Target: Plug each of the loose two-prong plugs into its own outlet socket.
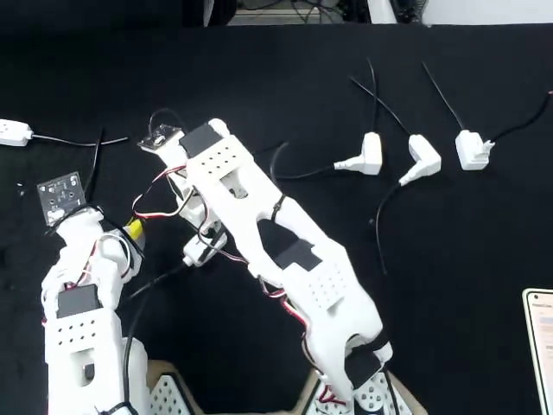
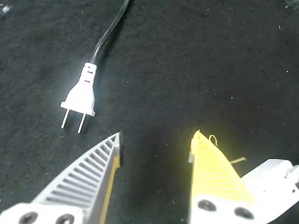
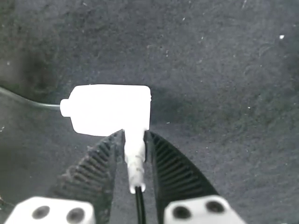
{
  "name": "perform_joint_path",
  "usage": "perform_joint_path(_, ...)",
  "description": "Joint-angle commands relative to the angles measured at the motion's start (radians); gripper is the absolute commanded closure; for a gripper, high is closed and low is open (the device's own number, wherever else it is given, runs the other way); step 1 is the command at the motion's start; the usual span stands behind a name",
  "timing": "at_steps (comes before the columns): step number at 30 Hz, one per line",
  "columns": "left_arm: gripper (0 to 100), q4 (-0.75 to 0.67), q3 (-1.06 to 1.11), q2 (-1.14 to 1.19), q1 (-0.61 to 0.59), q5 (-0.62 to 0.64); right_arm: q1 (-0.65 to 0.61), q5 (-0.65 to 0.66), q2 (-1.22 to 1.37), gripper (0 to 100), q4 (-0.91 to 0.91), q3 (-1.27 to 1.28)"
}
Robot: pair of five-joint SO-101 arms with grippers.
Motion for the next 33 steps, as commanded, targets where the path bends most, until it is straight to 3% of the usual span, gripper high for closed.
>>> perform_joint_path(1,76,0.005,-0.038,-0.017,-0.008,0.011,0.000,0.003,-0.004,98.8,-0.015,-0.033)
perform_joint_path(12,76,0.005,-0.038,-0.017,-0.008,0.011,-0.020,-0.046,-0.013,98.8,-0.071,0.019)
perform_joint_path(25,76,0.005,-0.038,-0.017,-0.008,0.011,-0.023,-0.046,-0.272,98.5,-0.322,0.441)
perform_joint_path(27,76,0.005,-0.038,-0.017,-0.008,0.011,-0.023,-0.044,-0.286,94.9,-0.327,0.444)
perform_joint_path(30,76,0.005,-0.039,-0.017,-0.008,0.011,-0.025,-0.038,-0.303,79.7,-0.328,0.443)
perform_joint_path(33,76,0.006,-0.045,-0.017,-0.018,0.011,-0.048,0.061,-0.340,71.3,-0.322,0.444)
